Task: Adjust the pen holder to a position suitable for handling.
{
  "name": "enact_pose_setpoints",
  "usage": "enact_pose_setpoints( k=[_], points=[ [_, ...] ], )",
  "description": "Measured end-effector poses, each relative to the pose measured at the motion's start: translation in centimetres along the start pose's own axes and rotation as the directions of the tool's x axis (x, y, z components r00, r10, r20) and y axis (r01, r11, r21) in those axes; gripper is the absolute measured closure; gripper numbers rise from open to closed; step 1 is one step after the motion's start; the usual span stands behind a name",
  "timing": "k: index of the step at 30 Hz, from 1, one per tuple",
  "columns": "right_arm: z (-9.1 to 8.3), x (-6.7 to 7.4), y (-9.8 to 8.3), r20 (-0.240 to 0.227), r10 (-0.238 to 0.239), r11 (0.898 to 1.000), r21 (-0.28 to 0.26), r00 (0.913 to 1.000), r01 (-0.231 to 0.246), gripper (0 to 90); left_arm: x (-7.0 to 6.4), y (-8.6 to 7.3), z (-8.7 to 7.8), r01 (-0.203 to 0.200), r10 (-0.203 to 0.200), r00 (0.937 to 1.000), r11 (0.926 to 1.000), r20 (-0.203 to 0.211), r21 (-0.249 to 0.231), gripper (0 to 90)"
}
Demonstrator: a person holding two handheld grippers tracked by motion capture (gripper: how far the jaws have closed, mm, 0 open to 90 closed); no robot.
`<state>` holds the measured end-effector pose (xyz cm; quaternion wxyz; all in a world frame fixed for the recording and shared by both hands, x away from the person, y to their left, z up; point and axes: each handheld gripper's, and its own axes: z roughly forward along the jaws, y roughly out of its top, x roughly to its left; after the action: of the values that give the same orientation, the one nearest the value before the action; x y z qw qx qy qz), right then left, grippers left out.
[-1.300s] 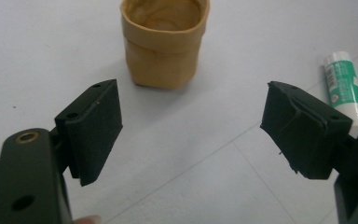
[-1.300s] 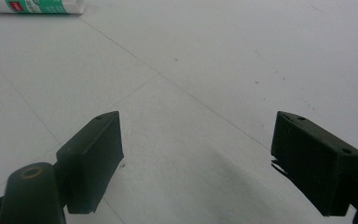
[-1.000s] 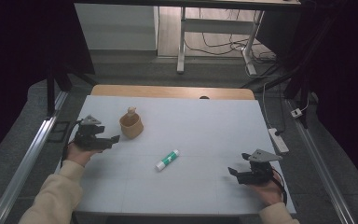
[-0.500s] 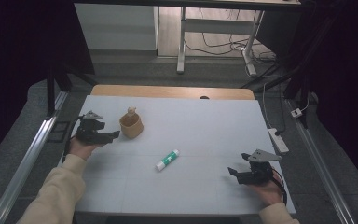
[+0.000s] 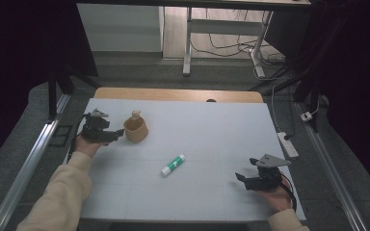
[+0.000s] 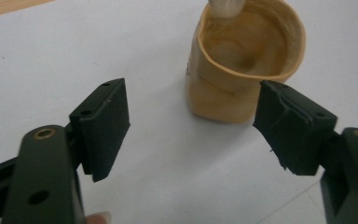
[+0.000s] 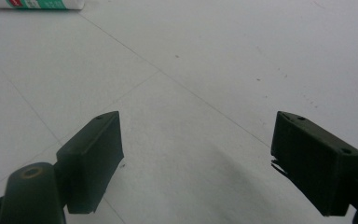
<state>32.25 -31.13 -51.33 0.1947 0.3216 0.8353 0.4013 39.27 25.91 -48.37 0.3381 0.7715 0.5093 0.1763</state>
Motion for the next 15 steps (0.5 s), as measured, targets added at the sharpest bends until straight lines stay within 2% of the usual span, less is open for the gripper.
enact_pose_setpoints(
  k=[5, 9, 12, 15],
  points=[
    [0.0, 0.0, 0.0, 0.0, -0.001, 1.0, 0.0, 1.0, 0.001, 16.6, 0.3, 0.2, 0.1, -0.001, 0.001, 0.9999, 1.0, -0.01, -0.002, 32.8],
    [0.0, 0.0, 0.0, -0.002, 0.001, 1.0, 0.0, 1.0, -0.001, 16.6, 0.8, 0.4, 0.5, -0.002, 0.002, 0.9997, 1.0, -0.022, 0.003, 41.0],
    [0.0, 0.0, 0.0, 0.0, -0.001, 1.0, 0.003, 1.0, 0.001, 16.6, 1.0, 0.4, 0.9, -0.005, 0.005, 0.9997, 1.0, -0.026, 0.008, 50.3],
    [0.0, 0.0, 0.0, 0.002, -0.002, 1.0, 0.006, 1.0, 0.002, 16.6, 1.1, 0.4, 1.4, -0.005, 0.005, 0.9998, 0.9999, -0.021, 0.012, 64.1]
  ],
)
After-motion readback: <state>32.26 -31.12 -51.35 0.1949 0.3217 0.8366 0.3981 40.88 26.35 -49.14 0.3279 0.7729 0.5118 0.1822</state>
